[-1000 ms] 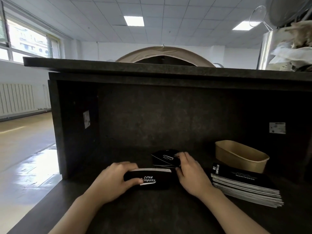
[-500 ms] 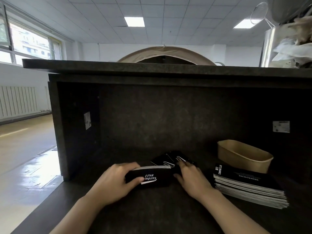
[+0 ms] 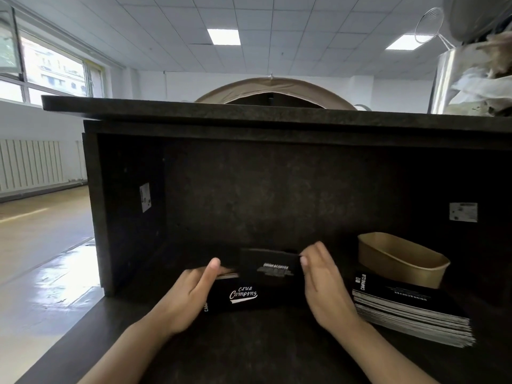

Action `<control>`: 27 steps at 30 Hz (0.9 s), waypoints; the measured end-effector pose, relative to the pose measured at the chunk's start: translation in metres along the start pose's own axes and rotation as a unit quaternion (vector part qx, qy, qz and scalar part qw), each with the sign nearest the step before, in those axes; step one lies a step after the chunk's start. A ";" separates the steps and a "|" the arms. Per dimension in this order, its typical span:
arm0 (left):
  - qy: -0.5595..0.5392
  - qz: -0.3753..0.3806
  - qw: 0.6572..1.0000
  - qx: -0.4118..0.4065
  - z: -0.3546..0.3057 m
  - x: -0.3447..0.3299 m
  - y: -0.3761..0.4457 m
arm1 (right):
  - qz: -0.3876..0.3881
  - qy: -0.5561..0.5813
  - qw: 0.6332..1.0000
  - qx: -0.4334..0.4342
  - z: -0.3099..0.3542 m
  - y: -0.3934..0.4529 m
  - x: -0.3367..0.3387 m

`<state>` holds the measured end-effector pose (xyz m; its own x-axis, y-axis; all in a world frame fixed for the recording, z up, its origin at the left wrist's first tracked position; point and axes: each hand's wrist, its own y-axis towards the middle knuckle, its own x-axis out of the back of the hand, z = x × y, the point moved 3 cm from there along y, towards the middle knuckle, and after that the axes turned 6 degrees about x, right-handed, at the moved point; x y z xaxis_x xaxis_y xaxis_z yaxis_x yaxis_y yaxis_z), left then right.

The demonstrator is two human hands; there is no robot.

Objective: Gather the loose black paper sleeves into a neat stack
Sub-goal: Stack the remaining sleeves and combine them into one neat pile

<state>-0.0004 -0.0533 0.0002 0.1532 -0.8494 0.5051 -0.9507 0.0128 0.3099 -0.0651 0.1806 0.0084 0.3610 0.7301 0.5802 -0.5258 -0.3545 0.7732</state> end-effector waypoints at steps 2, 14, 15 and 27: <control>0.032 0.004 0.999 -0.005 -0.001 0.000 0.001 | 0.118 0.002 0.993 0.005 0.010 -0.002 -0.011; 0.162 0.020 0.982 -0.100 0.003 -0.008 0.010 | 0.120 0.113 0.986 -0.032 0.012 -0.003 -0.027; 0.157 0.027 0.983 -0.092 0.003 -0.007 0.011 | 0.076 0.111 0.990 -0.051 0.005 -0.001 -0.024; 0.154 0.023 0.984 -0.089 0.006 0.000 0.009 | 0.206 -0.253 0.937 -0.128 -0.013 -0.004 -0.025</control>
<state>-0.0109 -0.0568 -0.0019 0.2109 -0.6460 0.7336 -0.9007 0.1632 0.4027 -0.0822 0.1719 -0.0128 0.3709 0.1696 0.9131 -0.8451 -0.3460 0.4075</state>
